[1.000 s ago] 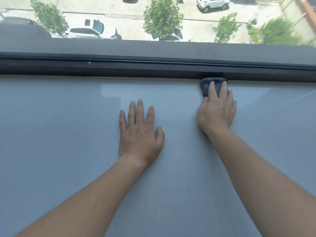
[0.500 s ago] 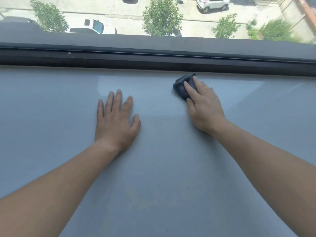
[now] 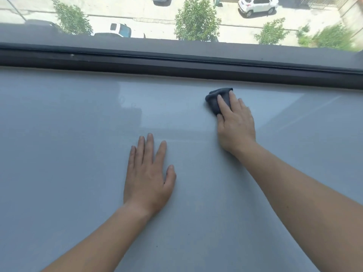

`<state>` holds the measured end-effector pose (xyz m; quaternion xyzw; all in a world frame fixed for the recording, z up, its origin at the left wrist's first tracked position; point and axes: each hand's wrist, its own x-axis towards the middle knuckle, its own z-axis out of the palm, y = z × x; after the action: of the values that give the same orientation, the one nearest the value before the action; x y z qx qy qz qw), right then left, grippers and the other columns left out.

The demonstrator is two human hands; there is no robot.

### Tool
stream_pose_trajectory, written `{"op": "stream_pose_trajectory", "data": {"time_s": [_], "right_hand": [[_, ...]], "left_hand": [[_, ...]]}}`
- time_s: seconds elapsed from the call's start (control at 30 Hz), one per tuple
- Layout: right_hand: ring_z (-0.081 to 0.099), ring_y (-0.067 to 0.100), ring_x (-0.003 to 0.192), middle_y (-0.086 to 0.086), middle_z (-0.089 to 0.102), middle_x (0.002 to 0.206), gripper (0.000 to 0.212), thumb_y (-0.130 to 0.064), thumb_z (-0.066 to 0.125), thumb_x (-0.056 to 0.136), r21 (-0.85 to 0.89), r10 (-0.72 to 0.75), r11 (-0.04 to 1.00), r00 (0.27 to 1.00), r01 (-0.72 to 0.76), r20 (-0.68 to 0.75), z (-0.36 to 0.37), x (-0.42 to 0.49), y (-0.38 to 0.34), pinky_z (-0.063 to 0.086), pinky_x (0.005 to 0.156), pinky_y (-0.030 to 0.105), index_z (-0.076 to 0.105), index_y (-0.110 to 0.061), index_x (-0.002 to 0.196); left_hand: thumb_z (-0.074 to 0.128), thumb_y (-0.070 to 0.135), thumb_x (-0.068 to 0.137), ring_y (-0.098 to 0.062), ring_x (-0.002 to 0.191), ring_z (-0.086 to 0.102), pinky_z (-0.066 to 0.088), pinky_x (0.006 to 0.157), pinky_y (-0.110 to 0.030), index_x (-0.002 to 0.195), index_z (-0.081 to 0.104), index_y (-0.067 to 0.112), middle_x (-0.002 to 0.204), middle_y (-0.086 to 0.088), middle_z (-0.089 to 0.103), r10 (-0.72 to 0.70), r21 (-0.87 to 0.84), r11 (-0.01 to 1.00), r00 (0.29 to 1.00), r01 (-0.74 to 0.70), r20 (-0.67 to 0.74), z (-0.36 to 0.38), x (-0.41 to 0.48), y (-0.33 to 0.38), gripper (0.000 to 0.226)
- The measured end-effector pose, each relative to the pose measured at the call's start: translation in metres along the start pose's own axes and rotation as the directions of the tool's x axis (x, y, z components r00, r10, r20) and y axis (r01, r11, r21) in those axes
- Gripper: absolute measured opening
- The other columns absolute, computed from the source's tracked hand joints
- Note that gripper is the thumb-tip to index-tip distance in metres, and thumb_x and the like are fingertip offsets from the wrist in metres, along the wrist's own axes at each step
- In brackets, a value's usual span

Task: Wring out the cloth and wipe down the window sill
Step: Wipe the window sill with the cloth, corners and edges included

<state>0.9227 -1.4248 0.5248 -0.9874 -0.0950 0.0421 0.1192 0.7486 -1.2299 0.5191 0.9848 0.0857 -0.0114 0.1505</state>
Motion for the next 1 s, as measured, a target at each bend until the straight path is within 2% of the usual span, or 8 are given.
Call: {"op": "stream_pose_trajectory", "data": {"time_s": [0.07, 0.2, 0.23, 0.37, 0.4, 0.6, 0.8, 1.0], "right_hand": [[0.014, 0.032, 0.149, 0.002, 0.01, 0.166, 0.054, -0.03, 0.038, 0.102, -0.015, -0.046, 0.999, 0.999, 0.046, -0.021, 0.005, -0.019, -0.012, 0.01, 0.121, 0.048, 0.025, -0.032, 0.154], [0.014, 0.03, 0.15, -0.001, 0.013, 0.165, 0.054, -0.033, 0.035, 0.1, -0.024, -0.374, 0.925, 0.921, 0.379, 0.105, 0.008, -0.061, -0.01, 0.009, 0.122, 0.048, 0.027, -0.033, 0.153], [0.013, 0.029, 0.15, -0.003, 0.012, 0.165, 0.053, -0.033, 0.034, 0.1, -0.033, -0.368, 0.927, 0.922, 0.374, 0.121, 0.005, -0.055, 0.0, 0.008, 0.123, 0.047, 0.026, -0.034, 0.153], [0.014, 0.031, 0.149, 0.0, 0.012, 0.166, 0.055, -0.026, 0.04, 0.1, 0.008, -0.01, 1.0, 1.0, 0.01, 0.005, -0.002, -0.038, 0.017, 0.01, 0.122, 0.048, 0.027, -0.031, 0.154], [0.016, 0.032, 0.149, 0.001, 0.014, 0.165, 0.057, -0.024, 0.043, 0.099, 0.011, 0.005, 1.0, 0.999, -0.004, -0.036, 0.001, -0.048, 0.008, 0.012, 0.121, 0.049, 0.029, -0.03, 0.153], [0.023, 0.033, 0.147, 0.001, 0.022, 0.164, 0.061, -0.022, 0.051, 0.091, 0.033, -0.379, 0.925, 0.924, 0.378, 0.053, 0.016, -0.122, -0.005, 0.015, 0.121, 0.05, 0.037, -0.03, 0.149], [0.013, 0.029, 0.15, -0.002, 0.014, 0.165, 0.055, -0.029, 0.036, 0.098, 0.083, -0.019, 0.996, 0.999, 0.021, -0.031, 0.007, -0.107, 0.007, 0.009, 0.122, 0.049, 0.03, -0.032, 0.153], [0.023, 0.031, 0.148, -0.002, 0.021, 0.164, 0.052, -0.033, 0.038, 0.098, 0.042, -0.33, 0.944, 0.942, 0.328, 0.059, 0.014, -0.173, 0.0, 0.012, 0.12, 0.05, 0.034, -0.032, 0.149]], "left_hand": [[0.025, 0.047, 0.091, -0.022, 0.153, -0.004, -0.003, 0.123, -0.041, 0.155, 0.027, 0.018, 0.166, -0.01, 0.007, -0.013, 0.021, 1.0, 1.0, 0.013, 0.001, 0.001, 0.0, 0.001, 0.071], [0.024, 0.048, 0.09, -0.02, 0.153, -0.008, -0.003, 0.123, -0.041, 0.156, 0.024, 0.02, 0.167, -0.008, 0.003, -0.025, 0.043, 0.999, 1.0, 0.025, 0.013, 0.001, 0.0, 0.003, 0.071], [0.023, 0.048, 0.09, -0.019, 0.153, -0.008, -0.003, 0.123, -0.042, 0.156, 0.024, 0.02, 0.167, -0.008, 0.002, -0.031, 0.045, 0.999, 0.999, 0.03, 0.013, 0.001, 0.0, 0.003, 0.071], [0.024, 0.048, 0.09, -0.018, 0.153, -0.009, 0.0, 0.124, -0.043, 0.155, 0.023, 0.02, 0.167, -0.007, 0.002, -0.033, 0.046, 0.998, 0.999, 0.032, 0.019, 0.001, -0.001, 0.004, 0.071], [0.025, 0.048, 0.09, -0.019, 0.153, -0.008, 0.0, 0.124, -0.043, 0.155, 0.025, 0.02, 0.167, -0.007, 0.003, -0.036, 0.042, 0.998, 0.999, 0.036, 0.013, 0.001, 0.0, 0.004, 0.071], [0.028, 0.047, 0.089, -0.019, 0.153, -0.004, 0.0, 0.124, -0.042, 0.154, 0.027, 0.019, 0.166, -0.008, 0.007, -0.042, 0.037, 0.998, 0.999, 0.042, 0.002, 0.001, 0.0, 0.005, 0.071], [0.023, 0.048, 0.09, -0.017, 0.153, -0.009, -0.005, 0.123, -0.04, 0.155, 0.022, 0.022, 0.167, -0.006, 0.002, -0.048, 0.038, 0.998, 0.999, 0.047, 0.017, -0.001, -0.002, 0.006, 0.071], [0.023, 0.048, 0.089, -0.019, 0.153, -0.007, -0.007, 0.123, -0.038, 0.155, 0.023, 0.021, 0.167, -0.007, 0.003, -0.043, 0.035, 0.998, 0.999, 0.042, 0.014, -0.002, -0.001, 0.008, 0.072]]}}
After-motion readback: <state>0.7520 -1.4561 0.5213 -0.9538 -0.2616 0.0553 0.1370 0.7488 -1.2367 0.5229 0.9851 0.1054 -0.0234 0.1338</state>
